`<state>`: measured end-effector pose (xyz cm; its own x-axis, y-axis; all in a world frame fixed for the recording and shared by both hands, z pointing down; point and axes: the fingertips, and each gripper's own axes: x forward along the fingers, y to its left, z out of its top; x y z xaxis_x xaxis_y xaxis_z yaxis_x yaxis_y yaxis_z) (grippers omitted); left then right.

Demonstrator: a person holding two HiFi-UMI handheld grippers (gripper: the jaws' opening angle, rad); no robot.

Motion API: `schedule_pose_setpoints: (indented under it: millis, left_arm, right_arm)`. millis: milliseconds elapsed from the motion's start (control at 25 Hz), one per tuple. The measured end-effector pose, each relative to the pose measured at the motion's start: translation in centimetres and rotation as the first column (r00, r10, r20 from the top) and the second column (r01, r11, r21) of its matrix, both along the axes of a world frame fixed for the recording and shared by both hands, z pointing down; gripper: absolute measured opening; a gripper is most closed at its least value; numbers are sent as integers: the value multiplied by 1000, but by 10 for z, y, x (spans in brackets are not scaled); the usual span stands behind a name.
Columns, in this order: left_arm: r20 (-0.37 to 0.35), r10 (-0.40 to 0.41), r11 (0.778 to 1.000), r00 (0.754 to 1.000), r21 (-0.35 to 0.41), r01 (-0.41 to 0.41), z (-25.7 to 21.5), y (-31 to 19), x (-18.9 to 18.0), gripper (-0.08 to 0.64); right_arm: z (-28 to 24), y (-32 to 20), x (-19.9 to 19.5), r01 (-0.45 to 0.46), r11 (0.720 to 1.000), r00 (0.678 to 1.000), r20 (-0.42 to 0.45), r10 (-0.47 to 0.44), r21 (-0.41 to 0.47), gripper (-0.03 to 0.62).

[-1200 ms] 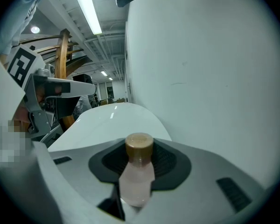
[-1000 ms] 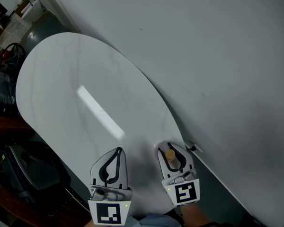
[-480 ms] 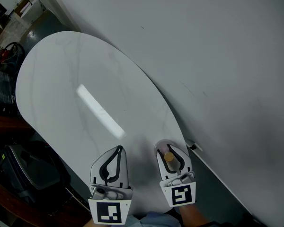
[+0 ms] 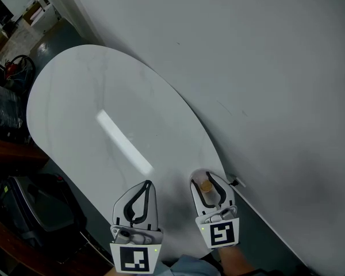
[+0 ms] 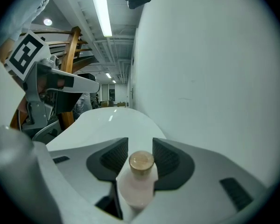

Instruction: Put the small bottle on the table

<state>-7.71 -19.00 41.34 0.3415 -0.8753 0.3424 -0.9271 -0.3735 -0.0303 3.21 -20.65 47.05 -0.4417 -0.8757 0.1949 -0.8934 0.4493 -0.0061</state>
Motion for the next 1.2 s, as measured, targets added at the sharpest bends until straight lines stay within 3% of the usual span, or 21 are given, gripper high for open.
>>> schedule_pose_setpoints:
  millis: [240, 520, 800, 960, 1200]
  left_arm:
    - [-36, -20, 998, 999, 58, 22, -19, 4, -3, 0]
    - [-67, -43, 983, 997, 177, 54, -52, 8, -13, 0]
    - [-90, -63, 950, 994, 300, 87, -91, 14, -24, 0]
    - [-91, -60, 939, 994, 334, 87, -100, 19, -25, 0]
    - [-94, -71, 927, 993, 360, 100, -108, 23, -26, 0]
  right_arm:
    - [-48, -2, -6, -12, 996, 998, 57, 7, 85, 163]
    - [-104, 12, -34, 64, 976, 993, 83, -83, 210, 115]
    - [-136, 24, -46, 90, 960, 989, 92, -118, 265, 18]
    - [-132, 27, -46, 101, 971, 992, 49, -114, 218, 7]
    - [-156, 26, -47, 93, 942, 992, 56, -117, 322, 2]
